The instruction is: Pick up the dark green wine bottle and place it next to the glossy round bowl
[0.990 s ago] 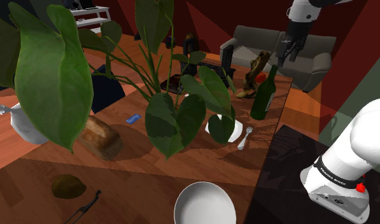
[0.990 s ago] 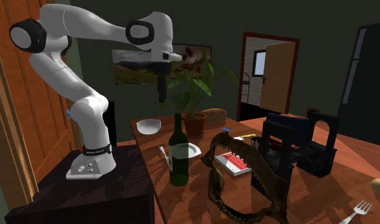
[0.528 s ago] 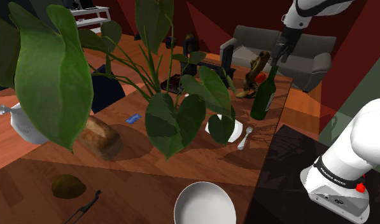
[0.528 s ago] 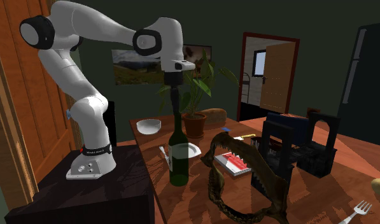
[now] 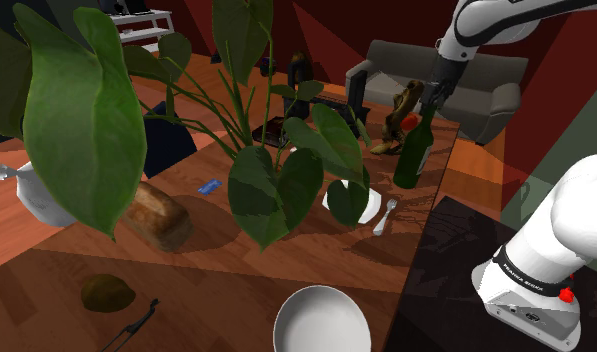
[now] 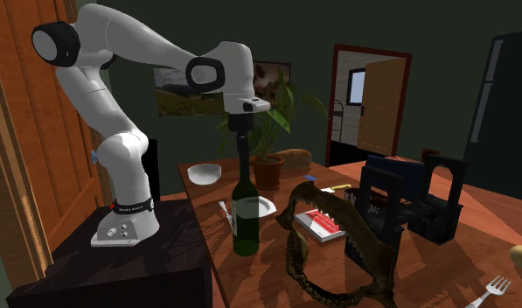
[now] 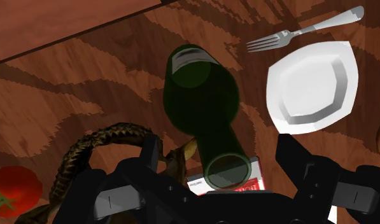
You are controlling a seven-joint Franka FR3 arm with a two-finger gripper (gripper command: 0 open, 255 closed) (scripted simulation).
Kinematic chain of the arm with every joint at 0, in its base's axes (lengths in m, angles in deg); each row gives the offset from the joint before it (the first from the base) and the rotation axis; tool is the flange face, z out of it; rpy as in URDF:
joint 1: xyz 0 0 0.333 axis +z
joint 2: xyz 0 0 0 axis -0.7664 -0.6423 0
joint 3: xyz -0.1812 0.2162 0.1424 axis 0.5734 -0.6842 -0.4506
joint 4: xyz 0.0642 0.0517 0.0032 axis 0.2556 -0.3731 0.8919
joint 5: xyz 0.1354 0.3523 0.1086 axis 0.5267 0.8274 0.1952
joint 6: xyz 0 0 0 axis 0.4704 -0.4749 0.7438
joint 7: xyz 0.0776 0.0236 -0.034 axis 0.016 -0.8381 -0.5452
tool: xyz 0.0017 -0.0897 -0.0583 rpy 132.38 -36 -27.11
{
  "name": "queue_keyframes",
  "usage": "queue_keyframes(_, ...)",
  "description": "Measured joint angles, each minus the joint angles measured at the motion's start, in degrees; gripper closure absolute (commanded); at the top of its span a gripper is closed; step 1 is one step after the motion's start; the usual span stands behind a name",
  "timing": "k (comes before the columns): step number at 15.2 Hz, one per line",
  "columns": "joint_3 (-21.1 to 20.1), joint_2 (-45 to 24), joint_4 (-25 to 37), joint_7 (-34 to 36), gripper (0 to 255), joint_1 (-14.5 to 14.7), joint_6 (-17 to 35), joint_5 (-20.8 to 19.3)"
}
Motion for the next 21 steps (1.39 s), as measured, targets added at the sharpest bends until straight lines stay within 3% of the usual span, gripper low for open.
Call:
queue_keyframes(6, 0.1, -0.2, -0.1, 0.0, 0, 0.0, 0.3, 0.0)
queue_keyframes(7, 0.1, -0.2, -0.1, 0.0, 255, 0.0, 0.3, 0.0)
queue_keyframes(17, 0.1, -0.2, -0.1, 0.0, 255, 0.0, 0.4, 0.0)
queue_keyframes(21, -0.4, 0.6, 1.5, 0.2, 255, 0.0, -2.1, 0.0)
